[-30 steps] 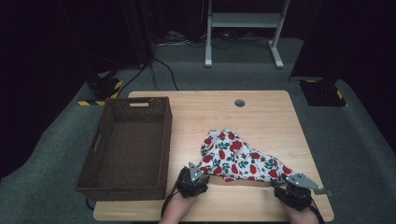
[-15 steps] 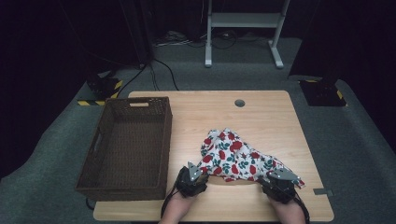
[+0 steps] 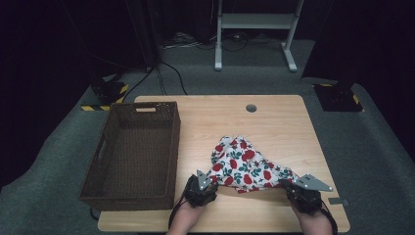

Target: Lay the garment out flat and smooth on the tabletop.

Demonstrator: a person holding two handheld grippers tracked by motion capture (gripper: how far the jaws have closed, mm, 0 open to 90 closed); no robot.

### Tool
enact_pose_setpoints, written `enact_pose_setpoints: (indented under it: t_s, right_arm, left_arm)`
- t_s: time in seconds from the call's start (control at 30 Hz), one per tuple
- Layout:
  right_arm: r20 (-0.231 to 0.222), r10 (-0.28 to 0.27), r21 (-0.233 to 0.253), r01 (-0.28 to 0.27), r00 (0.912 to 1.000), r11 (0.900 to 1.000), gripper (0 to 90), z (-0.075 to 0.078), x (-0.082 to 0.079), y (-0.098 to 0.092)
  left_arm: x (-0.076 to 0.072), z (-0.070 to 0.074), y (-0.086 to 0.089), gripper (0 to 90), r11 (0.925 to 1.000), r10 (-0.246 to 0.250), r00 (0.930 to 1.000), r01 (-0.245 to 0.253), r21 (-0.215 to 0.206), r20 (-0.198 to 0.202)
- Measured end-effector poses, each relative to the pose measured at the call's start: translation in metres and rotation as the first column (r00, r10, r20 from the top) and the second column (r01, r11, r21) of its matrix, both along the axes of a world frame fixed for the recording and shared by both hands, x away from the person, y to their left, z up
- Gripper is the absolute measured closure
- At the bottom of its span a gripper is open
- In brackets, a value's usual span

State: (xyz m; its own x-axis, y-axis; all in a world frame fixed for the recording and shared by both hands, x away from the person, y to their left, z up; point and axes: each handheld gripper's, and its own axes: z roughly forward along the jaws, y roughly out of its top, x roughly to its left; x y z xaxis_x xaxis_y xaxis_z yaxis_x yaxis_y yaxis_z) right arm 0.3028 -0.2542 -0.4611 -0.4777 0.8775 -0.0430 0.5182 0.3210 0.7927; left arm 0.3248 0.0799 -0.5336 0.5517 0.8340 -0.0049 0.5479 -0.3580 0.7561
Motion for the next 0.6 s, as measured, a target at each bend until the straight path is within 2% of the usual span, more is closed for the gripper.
enact_pose_setpoints:
  t_s: [0.13,0.23,0.4,0.6]
  right_arm:
    - [0.044,-0.024,0.01,0.023,0.9987,1.0,88.7,0.017,0.007,-0.006]
    - [0.048,-0.063,0.009,0.063,0.9969,0.998,88.7,0.017,0.022,-0.013]
    - [0.011,-0.125,-0.015,0.125,0.9921,0.992,88.6,0.0,0.053,-0.028]
    - [-0.047,-0.163,-0.036,0.161,0.9855,0.986,88.5,-0.026,0.081,-0.039]
  left_arm:
    - [0.0,0.0,0.0,46.3,1.0,-0.001,1.0,0.001,0.0,0.0]
    - [-0.001,0.0,0.0,46.2,1.0,-0.001,1.0,0.001,-0.001,0.0]
    - [-0.001,0.0,0.0,46.2,1.0,-0.002,1.0,0.002,0.0,-0.001]
    - [-0.002,0.0,0.0,46.2,1.0,0.0,1.0,0.0,0.001,0.001]
